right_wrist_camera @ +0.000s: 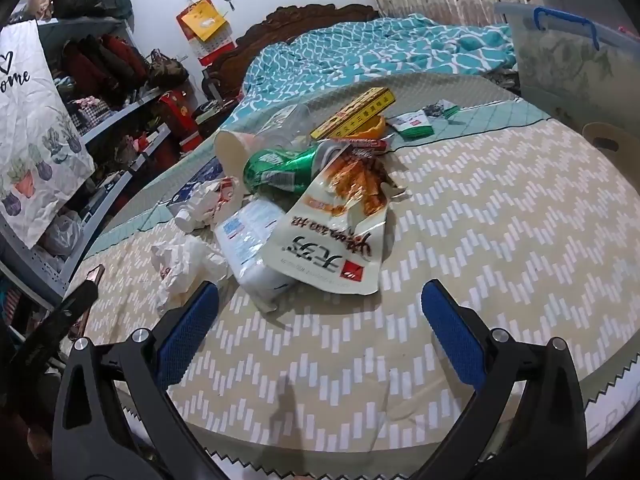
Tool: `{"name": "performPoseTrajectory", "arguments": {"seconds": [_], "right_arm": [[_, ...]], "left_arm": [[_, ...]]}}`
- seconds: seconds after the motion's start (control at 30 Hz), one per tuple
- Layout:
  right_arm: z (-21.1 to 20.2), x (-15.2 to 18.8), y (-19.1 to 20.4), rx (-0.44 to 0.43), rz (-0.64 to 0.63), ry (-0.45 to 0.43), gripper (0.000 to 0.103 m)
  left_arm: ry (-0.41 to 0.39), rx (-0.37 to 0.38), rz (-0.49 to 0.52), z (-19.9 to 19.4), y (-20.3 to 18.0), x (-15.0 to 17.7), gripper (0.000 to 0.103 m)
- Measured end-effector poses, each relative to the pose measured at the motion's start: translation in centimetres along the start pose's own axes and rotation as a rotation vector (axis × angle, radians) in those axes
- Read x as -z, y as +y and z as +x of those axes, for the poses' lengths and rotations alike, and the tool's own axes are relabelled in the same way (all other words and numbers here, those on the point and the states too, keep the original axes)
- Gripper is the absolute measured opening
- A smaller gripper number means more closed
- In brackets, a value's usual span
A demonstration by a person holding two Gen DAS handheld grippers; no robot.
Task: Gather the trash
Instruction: 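Move both grippers toward the trash pile on the bed, then grasp the white plastic bag with left gripper while right gripper grasps the wipes pack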
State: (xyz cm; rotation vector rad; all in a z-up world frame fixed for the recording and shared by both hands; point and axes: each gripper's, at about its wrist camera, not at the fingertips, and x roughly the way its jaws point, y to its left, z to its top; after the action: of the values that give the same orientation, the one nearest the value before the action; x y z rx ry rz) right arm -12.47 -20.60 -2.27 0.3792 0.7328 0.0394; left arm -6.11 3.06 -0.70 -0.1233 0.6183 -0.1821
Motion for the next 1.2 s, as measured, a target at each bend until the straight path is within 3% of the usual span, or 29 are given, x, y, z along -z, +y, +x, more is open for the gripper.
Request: {"name": "performPoseTrajectory", "arguments": {"seconds": [0.17, 0.27, 0.33, 0.4, 0.53, 0.63, 0.7, 0.73, 0.77, 0.87, 0.93, 1.07, 1.13, 1.2], "right_arm": [[-0.3, 0.3, 1.0, -0.021, -0.043, -0.010, 0.099], [-0.4, 0.2, 1.4, -0.011, -0.088, -0.012, 0.076], [0.2, 0.0, 1.6, -0.018, -0.107, 0.026, 0.048], [1.0, 0.0, 1.4, -0.048, -0.101, 0.066, 0.043], [1.9, -0.1, 1.5, -0.062, -0.119, 0.100, 0.045], [2.2, -0.3, 1.4, -0.012, -0.140, 0.092, 0.045], [2.0, -0.9, 0.5, 0.112, -0.151, 0.026, 0.046], [1.7, -1.1, -0.4, 0.164, -0.121, 0.000, 0.048], [1.3, -1.6, -1.9, 0.185, -0.060, -0.018, 0.049], [0.0, -1.9, -3.6, 0.139, 0.025, -0.049, 0.049], [-0.6, -1.6, -2.3, 0.014, -0.030, -0.037, 0.049], [2.0, -0.4, 0.4, -0.236, -0.096, 0.146, 0.053], [3.1, -0.8, 0.0, -0.210, -0.079, 0.163, 0.053], [3.5, -1.9, -2.4, -0.084, -0.019, 0.086, 0.059]], "left_arm": [[0.053, 0.022, 0.010, 1.3, -0.2, -0.4, 0.095], [0.057, 0.070, -0.001, 2.1, 0.0, -1.7, 0.095], [0.103, 0.131, -0.001, 3.1, -0.6, -2.5, 0.095], [0.161, 0.174, 0.019, 4.4, -1.6, -2.8, 0.094], [0.225, 0.204, 0.065, 6.9, -3.8, -2.4, 0.094], [0.255, 0.208, 0.113, 8.6, -5.4, -1.7, 0.094], [0.280, 0.205, 0.146, 9.7, -6.1, -1.1, 0.078], [0.298, 0.202, 0.159, 10.1, -6.1, -1.0, 0.055], [0.322, 0.203, 0.170, 10.5, -6.0, -0.8, 0.042], [0.309, 0.216, 0.113, 10.3, -4.0, -1.2, 0.042], [0.298, 0.199, 0.105, 10.0, -3.2, -1.4, 0.042], [0.325, 0.204, 0.049, 10.3, -1.7, -1.6, 0.042], [0.323, 0.207, 0.046, 10.1, -1.5, -1.5, 0.042], [0.322, 0.206, 0.058, 9.8, -1.7, -1.5, 0.043]]}}
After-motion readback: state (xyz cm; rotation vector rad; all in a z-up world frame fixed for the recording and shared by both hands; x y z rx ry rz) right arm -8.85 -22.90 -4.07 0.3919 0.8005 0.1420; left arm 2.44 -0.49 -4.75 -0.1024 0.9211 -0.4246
